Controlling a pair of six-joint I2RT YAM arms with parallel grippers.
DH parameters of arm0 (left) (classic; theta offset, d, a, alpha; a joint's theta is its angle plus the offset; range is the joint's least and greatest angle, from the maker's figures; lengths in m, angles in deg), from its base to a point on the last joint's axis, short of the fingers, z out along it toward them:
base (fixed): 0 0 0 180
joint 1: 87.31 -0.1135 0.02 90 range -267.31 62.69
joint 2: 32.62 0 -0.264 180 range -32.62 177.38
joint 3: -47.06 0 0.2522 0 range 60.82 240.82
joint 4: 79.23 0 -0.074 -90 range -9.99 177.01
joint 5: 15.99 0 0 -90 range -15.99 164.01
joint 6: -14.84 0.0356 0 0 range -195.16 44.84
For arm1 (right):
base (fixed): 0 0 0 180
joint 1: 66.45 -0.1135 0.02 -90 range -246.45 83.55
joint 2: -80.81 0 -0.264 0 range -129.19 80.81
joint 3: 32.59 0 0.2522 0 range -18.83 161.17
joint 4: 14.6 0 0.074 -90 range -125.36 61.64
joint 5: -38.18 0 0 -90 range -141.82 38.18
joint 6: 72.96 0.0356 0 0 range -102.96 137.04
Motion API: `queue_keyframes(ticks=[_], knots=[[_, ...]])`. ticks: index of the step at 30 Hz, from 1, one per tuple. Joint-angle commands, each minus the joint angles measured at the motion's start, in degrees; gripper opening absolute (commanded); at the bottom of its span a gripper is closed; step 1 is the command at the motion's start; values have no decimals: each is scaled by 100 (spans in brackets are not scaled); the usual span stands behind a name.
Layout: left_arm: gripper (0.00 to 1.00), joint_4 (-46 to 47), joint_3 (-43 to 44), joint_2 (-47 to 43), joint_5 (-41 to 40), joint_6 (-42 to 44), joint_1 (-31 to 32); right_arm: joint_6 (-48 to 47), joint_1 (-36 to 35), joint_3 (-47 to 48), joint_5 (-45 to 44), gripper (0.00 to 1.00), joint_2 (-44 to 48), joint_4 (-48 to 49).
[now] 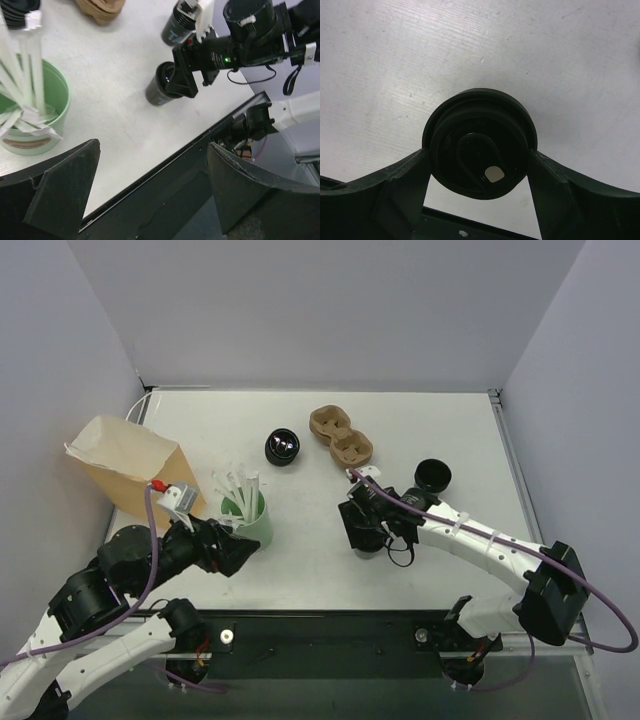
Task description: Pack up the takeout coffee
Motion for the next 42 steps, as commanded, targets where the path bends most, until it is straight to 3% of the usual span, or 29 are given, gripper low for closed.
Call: queue_keyframes(ticks=[1,12,19,24,27,31,36,40,42], knots=[[97,-260,350,-87,-787,-91,-14,281,78,-155,-554,73,345,-550],[97,-1218,1237,502,-1402,259,-14,1527,1414,-1176,-976,71,1784,-1711],[94,-1896,1879,1293,-2676,524,-14,2266,2494,-1132,-1468,72,2025,-2167],[93,-2290,2380,2135,-4249,735,-22,1917,3426,-1062,-1487,72,1840,-2142],[94,-2222,2732,2611,-4742,1111,-180,1618,3550,-948,-1224,73,1971,-1949],[95,-1879,3083,3121,-4314,1727,-996,1389,3682,-930,-1091,78,2156,-1887],[93,-1747,3435,3587,-3268,2255,-2567,1213,3849,-886,-994,84,2095,-1852],[93,-1773,3567,3685,-2942,2501,-3159,1134,3840,-833,-863,87,2121,-1834],[94,-1764,3655,3719,-2793,2729,-3483,1099,3840,-737,-766,94,2208,-1886]])
